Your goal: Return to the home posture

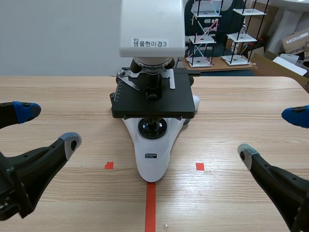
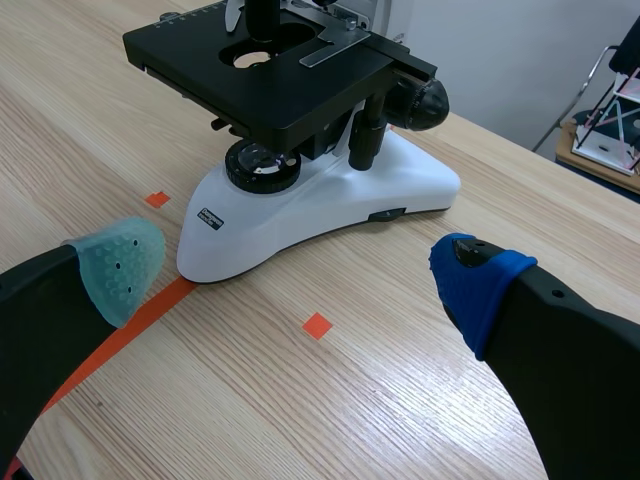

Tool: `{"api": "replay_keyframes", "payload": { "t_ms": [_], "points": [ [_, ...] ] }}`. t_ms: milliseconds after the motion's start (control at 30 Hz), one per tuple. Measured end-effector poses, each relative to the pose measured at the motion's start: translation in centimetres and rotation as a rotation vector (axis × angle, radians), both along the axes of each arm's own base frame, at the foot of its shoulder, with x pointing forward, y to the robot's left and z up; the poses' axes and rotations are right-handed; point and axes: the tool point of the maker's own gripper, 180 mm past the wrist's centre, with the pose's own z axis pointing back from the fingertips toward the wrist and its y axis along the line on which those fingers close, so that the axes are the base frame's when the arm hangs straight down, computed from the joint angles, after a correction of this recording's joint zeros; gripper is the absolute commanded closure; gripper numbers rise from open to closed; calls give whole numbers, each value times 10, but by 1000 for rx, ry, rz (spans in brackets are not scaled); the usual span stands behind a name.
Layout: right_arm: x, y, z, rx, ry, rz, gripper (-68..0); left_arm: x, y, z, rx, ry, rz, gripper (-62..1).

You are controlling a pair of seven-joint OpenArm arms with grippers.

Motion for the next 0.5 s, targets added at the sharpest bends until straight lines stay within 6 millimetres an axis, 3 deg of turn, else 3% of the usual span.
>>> {"api": "replay_keyframes", "payload": {
  "t_ms": [500],
  "points": [
    [0, 0, 1, 6, 1, -3, -583, 0, 0, 0, 0, 0, 0, -566]
  ]
}}
